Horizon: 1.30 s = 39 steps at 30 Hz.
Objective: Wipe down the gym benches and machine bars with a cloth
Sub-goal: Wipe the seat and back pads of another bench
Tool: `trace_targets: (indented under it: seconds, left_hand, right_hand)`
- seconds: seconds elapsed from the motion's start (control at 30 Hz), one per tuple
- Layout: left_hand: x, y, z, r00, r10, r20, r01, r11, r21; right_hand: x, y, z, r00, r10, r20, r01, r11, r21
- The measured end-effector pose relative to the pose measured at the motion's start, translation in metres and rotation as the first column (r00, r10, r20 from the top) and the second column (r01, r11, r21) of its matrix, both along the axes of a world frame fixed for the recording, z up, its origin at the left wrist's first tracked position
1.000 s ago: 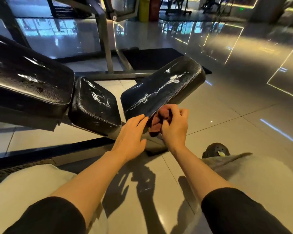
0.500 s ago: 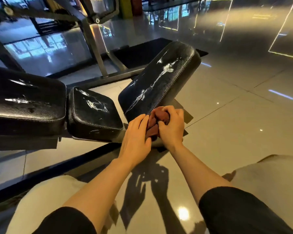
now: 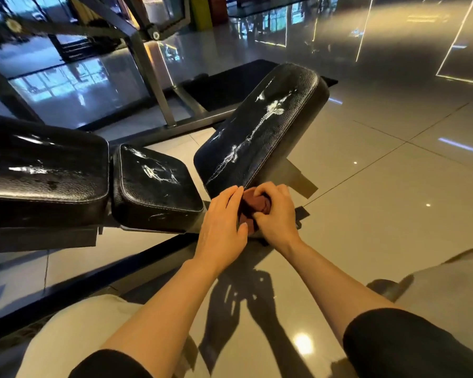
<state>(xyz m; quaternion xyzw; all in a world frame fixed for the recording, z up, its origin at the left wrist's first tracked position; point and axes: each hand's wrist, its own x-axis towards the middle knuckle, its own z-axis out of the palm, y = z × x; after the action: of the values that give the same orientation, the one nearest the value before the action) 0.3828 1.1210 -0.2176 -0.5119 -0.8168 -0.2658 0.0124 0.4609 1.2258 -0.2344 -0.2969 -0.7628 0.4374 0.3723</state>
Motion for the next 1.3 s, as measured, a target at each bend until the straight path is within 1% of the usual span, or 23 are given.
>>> trace_targets:
  seconds: [0.03, 0.1, 0.13, 0.17, 0.27, 0.33, 0.43, 0.47, 0.5, 0.53, 0.57, 0.63, 0.67, 0.7, 0.8, 0.9, 1.0, 1.1, 1.13, 1.17, 1.2, 1.23, 1.3]
  left_hand:
    - [0.0, 0.0, 0.001, 1.0, -0.006, 0.001, 0.006, 1.0, -0.001]
    - [0.0, -0.001, 0.001, 1.0, -0.01, 0.004, 0.01, 1.0, -0.01]
    - [0.0, -0.001, 0.0, 1.0, -0.009, 0.008, 0.009, 1.0, -0.015]
    - [-0.001, -0.002, -0.001, 1.0, -0.01, 0.01, 0.01, 1.0, -0.018]
    - [-0.002, -0.004, -0.002, 1.0, -0.018, 0.013, 0.019, 1.0, -0.025]
    - [-0.003, -0.004, -0.003, 1.0, -0.019, -0.002, 0.019, 0.999, -0.026]
    - [-0.003, -0.003, -0.003, 1.0, -0.005, -0.019, 0.005, 1.0, -0.01]
    - [-0.002, -0.003, -0.003, 1.0, 0.001, -0.019, -0.001, 1.0, -0.006]
    - [-0.002, -0.002, -0.003, 1.0, 0.003, -0.02, -0.003, 1.0, -0.004]
    - [-0.001, -0.002, -0.003, 1.0, 0.002, -0.023, -0.002, 1.0, -0.004]
    - [-0.001, -0.002, -0.003, 1.0, -0.002, -0.026, 0.002, 1.0, -0.004]
    - [-0.002, -0.003, -0.003, 1.0, -0.009, -0.027, 0.009, 1.0, -0.008]
    - [-0.002, -0.003, -0.003, 1.0, -0.012, -0.024, 0.012, 1.0, -0.009]
    - [-0.003, -0.004, -0.003, 1.0, -0.013, -0.02, 0.013, 1.0, -0.01]
    - [-0.004, -0.005, -0.003, 1.0, -0.014, 0.001, 0.014, 1.0, -0.02]
    - [-0.005, -0.006, -0.002, 0.999, -0.018, 0.029, 0.018, 1.0, -0.021]
    - [-0.006, -0.006, -0.003, 0.998, -0.015, 0.059, 0.016, 1.0, -0.013]
    - [-0.004, -0.008, -0.004, 0.997, 0.015, 0.082, -0.014, 1.0, -0.017]
    - [-0.004, -0.009, -0.005, 0.996, 0.027, 0.082, -0.025, 0.999, -0.022]
    - [-0.003, -0.01, -0.005, 0.996, 0.036, 0.079, -0.033, 0.999, -0.03]
    - [-0.003, -0.012, -0.005, 0.996, 0.043, 0.074, -0.04, 0.998, -0.039]
    - [-0.003, -0.014, -0.004, 0.996, 0.049, 0.069, -0.046, 0.998, -0.047]
    - [-0.005, -0.018, -0.004, 0.996, 0.064, 0.059, -0.06, 0.996, -0.066]
  right_hand:
    - [0.0, 0.004, 0.005, 0.994, -0.09, -0.056, 0.09, 0.996, -0.004]
    - [-0.002, 0.017, 0.016, 0.95, -0.276, -0.143, 0.275, 0.961, -0.026]
    - [-0.004, 0.023, 0.02, 0.933, -0.324, -0.155, 0.322, 0.946, -0.037]
    - [-0.007, 0.028, 0.023, 0.932, -0.329, -0.153, 0.328, 0.944, -0.033]
    - [-0.014, 0.02, 0.016, 0.964, -0.239, -0.115, 0.246, 0.968, 0.046]
    - [-0.013, 0.005, 0.004, 0.988, -0.143, -0.065, 0.149, 0.984, 0.099]
    - [-0.008, -0.005, -0.009, 0.998, 0.03, 0.057, -0.035, 0.995, 0.094]
    - [-0.006, -0.004, -0.009, 0.995, 0.062, 0.074, -0.068, 0.994, 0.081]
    - [-0.004, -0.003, -0.006, 0.997, 0.055, 0.062, -0.059, 0.996, 0.072]
    - [-0.003, 0.0, -0.001, 1.0, -0.003, 0.017, 0.001, 0.998, 0.07]
    - [-0.002, 0.003, 0.006, 0.993, -0.106, -0.057, 0.109, 0.992, 0.069]
    - [-0.003, 0.016, 0.024, 0.921, -0.337, -0.198, 0.351, 0.936, 0.038]
    - [-0.005, 0.023, 0.033, 0.884, -0.407, -0.229, 0.423, 0.906, 0.025]
    - [-0.007, 0.03, 0.04, 0.873, -0.431, -0.228, 0.449, 0.893, 0.032]
    - [-0.016, 0.031, 0.041, 0.922, -0.361, -0.142, 0.379, 0.917, 0.123]
    - [-0.019, 0.01, 0.022, 0.947, -0.305, -0.097, 0.318, 0.929, 0.189]
    - [-0.015, -0.006, 0.006, 0.982, -0.187, -0.038, 0.191, 0.949, 0.249]
    - [-0.008, -0.01, -0.002, 0.997, -0.004, 0.082, -0.015, 0.974, 0.228]
    - [-0.005, -0.011, -0.002, 0.993, 0.04, 0.11, -0.061, 0.978, 0.199]
    - [-0.002, -0.011, -0.001, 0.993, 0.048, 0.109, -0.067, 0.981, 0.184]
    - [0.001, -0.011, 0.001, 0.997, 0.009, 0.072, -0.022, 0.982, 0.186]
    - [0.003, -0.009, 0.005, 0.997, -0.075, 0.001, 0.073, 0.977, 0.198]
    - [0.003, -0.003, 0.013, 0.945, -0.285, -0.158, 0.313, 0.93, 0.193]
